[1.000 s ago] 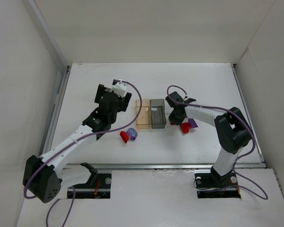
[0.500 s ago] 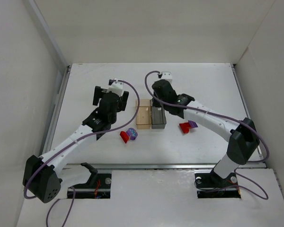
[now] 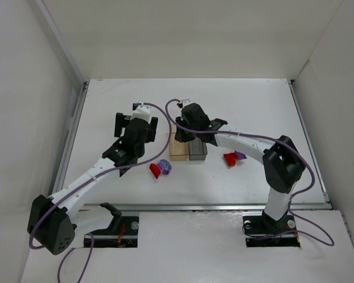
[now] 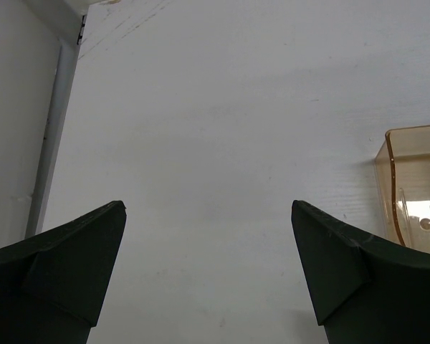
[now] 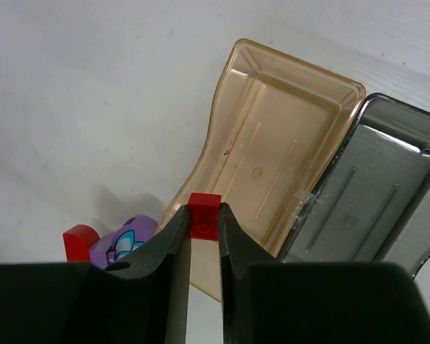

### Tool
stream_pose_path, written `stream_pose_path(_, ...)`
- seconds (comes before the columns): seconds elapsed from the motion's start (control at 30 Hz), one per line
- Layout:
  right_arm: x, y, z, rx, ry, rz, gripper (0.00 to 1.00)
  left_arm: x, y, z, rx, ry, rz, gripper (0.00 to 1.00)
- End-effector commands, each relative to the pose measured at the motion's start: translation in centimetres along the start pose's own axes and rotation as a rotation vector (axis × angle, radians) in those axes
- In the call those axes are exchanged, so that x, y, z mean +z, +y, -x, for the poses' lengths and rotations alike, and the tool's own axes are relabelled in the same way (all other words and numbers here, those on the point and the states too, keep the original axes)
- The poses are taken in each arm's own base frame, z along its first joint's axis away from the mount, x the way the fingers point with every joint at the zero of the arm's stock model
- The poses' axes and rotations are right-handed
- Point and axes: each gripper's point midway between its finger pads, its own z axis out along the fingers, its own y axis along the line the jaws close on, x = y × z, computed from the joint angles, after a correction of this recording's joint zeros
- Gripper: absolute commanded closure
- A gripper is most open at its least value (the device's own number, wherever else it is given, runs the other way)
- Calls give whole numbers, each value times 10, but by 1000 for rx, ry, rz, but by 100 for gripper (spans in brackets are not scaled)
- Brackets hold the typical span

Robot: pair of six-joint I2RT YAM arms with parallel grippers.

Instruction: Sort the legos into containers by color

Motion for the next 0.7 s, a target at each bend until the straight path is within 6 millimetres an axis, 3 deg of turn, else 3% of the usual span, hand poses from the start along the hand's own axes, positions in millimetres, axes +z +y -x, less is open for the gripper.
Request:
stream_pose_path(0.0, -9, 18, 30, 6, -81, 73, 100, -5, 5, 9, -43, -33, 15, 0)
stream_pose_path(0.17, -14, -3, 30, 77, -110, -46, 100, -5, 5, 9, -43, -33, 15, 0)
stream_pose_path(0.2, -15, -22, 22, 93, -93, -151, 100, -5, 5, 9, -43, -33, 15, 0)
stream_pose_path(0.27, -23, -36, 27, 130, -102, -247, 100, -5, 5, 9, -33, -33, 16, 0)
stream_pose_path(0.3, -23, -47, 14, 120, -63, -298, 100, -5, 7, 11, -40, -41, 25, 0)
stream_pose_path(0.67, -25, -76, 2, 163, -42, -355, 100, -3, 5, 5, -19, -27, 25, 0)
